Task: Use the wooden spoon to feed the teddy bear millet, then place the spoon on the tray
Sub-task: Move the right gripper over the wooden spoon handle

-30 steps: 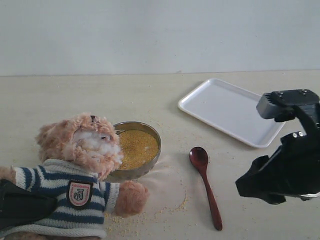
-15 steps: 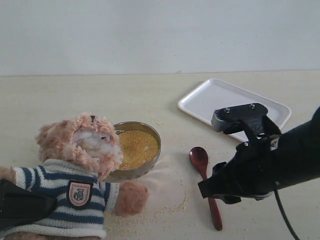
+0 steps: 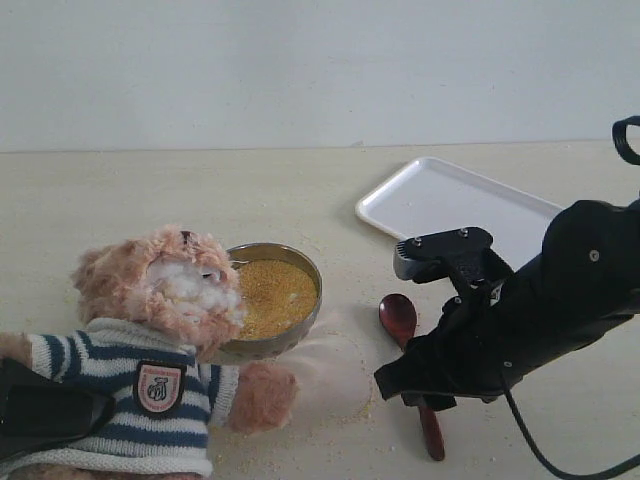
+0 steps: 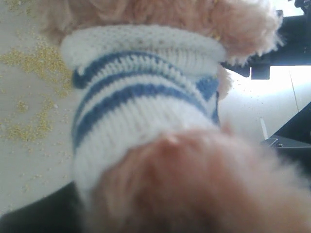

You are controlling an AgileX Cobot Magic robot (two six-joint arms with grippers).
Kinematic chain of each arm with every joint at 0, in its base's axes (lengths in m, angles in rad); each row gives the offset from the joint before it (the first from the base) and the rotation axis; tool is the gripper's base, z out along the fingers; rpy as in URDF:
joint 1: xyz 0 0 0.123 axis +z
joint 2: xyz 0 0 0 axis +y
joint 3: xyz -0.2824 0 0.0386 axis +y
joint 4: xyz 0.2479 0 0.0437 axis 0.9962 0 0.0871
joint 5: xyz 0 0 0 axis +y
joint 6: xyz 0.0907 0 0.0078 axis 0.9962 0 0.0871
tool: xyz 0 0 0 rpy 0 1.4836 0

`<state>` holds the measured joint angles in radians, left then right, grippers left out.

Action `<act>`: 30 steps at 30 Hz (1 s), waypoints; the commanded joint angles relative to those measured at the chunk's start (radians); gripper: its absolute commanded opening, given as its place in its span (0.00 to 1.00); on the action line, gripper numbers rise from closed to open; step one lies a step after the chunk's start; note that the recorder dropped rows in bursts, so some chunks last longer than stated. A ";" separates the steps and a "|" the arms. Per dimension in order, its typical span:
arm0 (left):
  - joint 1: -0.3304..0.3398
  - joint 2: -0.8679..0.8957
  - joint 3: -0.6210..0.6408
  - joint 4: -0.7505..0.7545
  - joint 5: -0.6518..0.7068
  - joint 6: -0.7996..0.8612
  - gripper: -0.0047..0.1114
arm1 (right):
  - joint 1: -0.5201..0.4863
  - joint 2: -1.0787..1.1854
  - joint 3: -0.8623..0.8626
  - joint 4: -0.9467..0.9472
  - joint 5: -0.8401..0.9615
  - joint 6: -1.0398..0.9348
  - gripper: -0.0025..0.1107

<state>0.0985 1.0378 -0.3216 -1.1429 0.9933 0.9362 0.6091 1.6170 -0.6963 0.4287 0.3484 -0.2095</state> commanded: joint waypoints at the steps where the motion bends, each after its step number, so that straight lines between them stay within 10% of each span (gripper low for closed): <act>1: 0.001 -0.001 0.002 -0.027 0.018 0.008 0.08 | 0.009 -0.005 -0.007 -0.008 0.001 -0.025 0.49; 30: 0.001 -0.001 0.002 0.054 -0.058 -0.058 0.08 | 0.018 -0.005 -0.007 -0.008 0.112 -0.061 0.49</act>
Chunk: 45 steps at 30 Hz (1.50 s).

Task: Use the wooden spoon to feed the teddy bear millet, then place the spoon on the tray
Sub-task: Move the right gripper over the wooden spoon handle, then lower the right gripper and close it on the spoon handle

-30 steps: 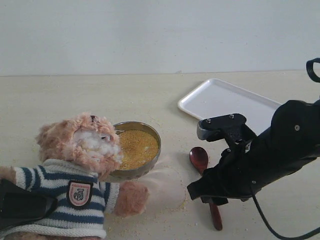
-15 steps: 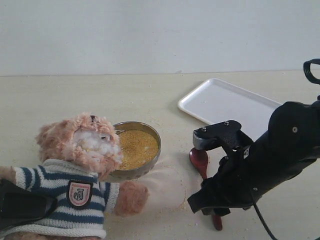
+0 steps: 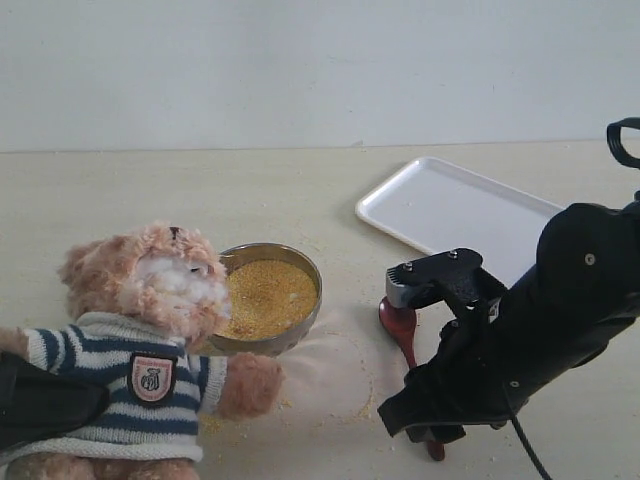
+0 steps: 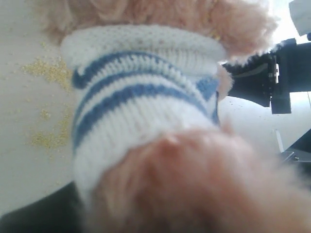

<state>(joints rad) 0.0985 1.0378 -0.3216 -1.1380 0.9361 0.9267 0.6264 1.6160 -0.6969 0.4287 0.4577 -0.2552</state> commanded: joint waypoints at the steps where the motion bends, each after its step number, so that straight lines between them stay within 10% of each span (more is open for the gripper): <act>1: 0.001 -0.001 0.002 0.066 -0.011 -0.076 0.08 | 0.001 -0.004 -0.007 -0.008 0.003 -0.015 0.49; 45: 0.263 0.193 -0.014 0.036 0.103 0.009 0.08 | 0.001 0.000 -0.007 -0.014 0.009 -0.042 0.49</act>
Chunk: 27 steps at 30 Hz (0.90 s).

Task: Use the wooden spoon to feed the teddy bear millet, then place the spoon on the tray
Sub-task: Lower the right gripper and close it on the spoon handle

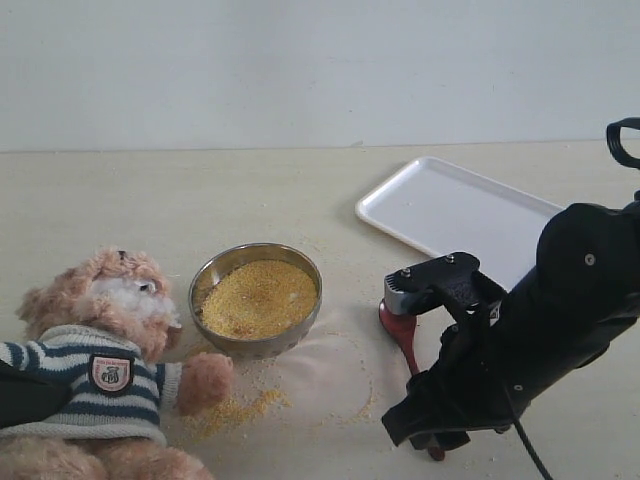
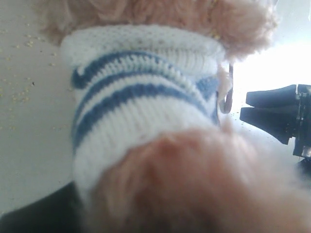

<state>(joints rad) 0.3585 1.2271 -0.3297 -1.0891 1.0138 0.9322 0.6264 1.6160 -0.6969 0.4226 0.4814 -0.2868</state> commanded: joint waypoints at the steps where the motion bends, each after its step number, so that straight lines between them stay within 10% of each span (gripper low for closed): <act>1: 0.003 0.004 -0.005 -0.014 0.026 0.004 0.08 | 0.001 0.000 -0.007 -0.008 -0.023 -0.011 0.49; 27: 0.003 0.004 -0.005 -0.013 0.025 0.004 0.08 | 0.001 0.000 -0.007 -0.014 -0.127 0.106 0.48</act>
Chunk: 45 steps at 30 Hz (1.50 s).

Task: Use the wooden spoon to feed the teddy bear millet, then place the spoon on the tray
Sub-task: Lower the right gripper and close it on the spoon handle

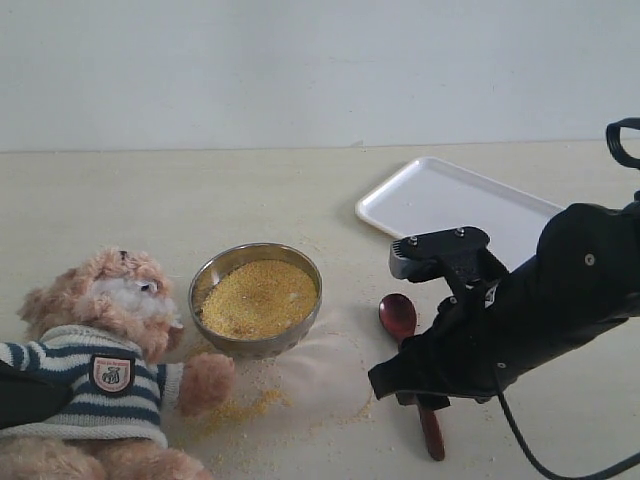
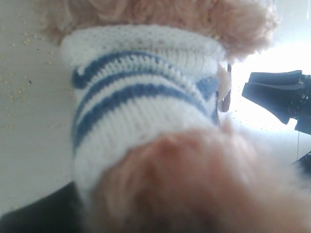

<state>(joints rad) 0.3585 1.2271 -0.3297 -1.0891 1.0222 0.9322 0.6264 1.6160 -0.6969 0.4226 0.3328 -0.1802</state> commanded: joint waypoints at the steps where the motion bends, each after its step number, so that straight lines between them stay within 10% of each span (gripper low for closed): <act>1: 0.003 0.004 -0.005 -0.013 0.017 0.004 0.08 | 0.001 0.000 -0.007 -0.020 0.023 0.000 0.48; 29: 0.003 0.004 -0.005 -0.013 0.014 0.004 0.08 | 0.081 0.162 -0.102 -0.353 0.052 0.305 0.49; 45: 0.003 0.004 -0.005 -0.013 0.014 0.004 0.08 | 0.081 0.162 -0.102 -0.398 0.067 0.332 0.09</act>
<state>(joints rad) 0.3585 1.2271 -0.3297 -1.0891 1.0222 0.9322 0.7077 1.7796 -0.7958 0.0352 0.3952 0.1457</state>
